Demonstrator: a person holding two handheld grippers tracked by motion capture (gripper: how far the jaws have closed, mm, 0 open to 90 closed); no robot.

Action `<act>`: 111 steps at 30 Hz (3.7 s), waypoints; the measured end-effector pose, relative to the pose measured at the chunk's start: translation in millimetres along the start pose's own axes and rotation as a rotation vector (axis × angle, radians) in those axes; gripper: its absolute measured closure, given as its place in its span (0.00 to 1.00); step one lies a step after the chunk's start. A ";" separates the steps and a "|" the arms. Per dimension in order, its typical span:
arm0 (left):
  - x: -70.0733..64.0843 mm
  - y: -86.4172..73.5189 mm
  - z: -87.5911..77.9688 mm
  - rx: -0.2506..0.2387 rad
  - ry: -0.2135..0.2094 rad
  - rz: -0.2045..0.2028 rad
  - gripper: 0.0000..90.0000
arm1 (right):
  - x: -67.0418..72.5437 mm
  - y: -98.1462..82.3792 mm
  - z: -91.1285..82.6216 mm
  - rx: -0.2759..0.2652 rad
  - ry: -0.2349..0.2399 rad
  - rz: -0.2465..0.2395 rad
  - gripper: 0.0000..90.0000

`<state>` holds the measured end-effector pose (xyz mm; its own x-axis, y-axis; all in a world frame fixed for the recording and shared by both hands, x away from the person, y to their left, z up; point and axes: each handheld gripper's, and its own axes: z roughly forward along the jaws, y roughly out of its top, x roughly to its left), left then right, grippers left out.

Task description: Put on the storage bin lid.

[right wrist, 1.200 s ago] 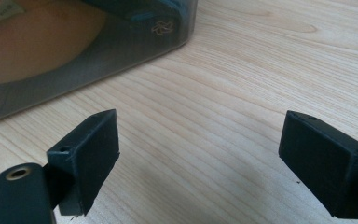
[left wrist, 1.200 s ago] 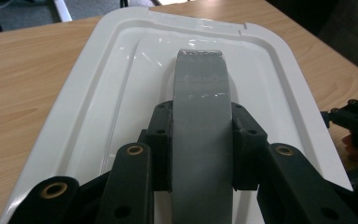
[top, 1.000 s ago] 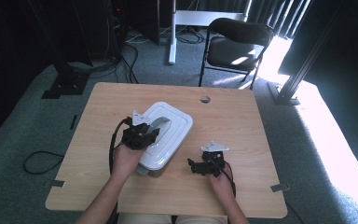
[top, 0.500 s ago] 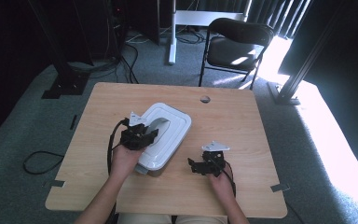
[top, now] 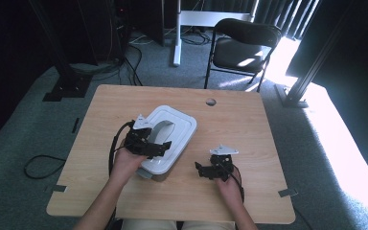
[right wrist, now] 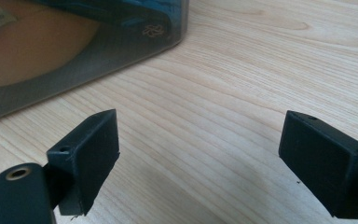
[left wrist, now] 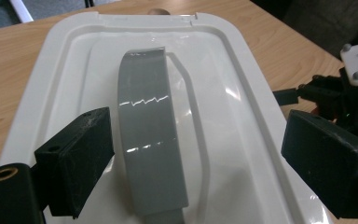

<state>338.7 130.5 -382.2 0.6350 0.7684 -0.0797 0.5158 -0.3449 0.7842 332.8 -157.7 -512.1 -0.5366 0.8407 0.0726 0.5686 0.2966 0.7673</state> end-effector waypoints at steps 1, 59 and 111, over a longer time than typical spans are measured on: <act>1.1 -0.5 -0.9 0.002 0.001 0.002 0.10 | -0.4 -0.1 -0.4 0.000 0.000 0.000 0.13; 143.0 -120.0 50.7 -0.008 0.313 -0.210 0.00 | 1.5 1.8 2.7 0.002 0.012 0.012 0.13; 53.9 -102.0 76.0 0.101 0.228 -0.056 0.00 | -8.4 4.5 3.5 -0.001 0.007 -0.017 0.16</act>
<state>364.0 166.2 -513.3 0.4636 0.8856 0.0291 0.6085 -0.3421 0.7161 342.0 -161.8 -511.5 -0.5501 0.8326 0.0639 0.5589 0.3103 0.7690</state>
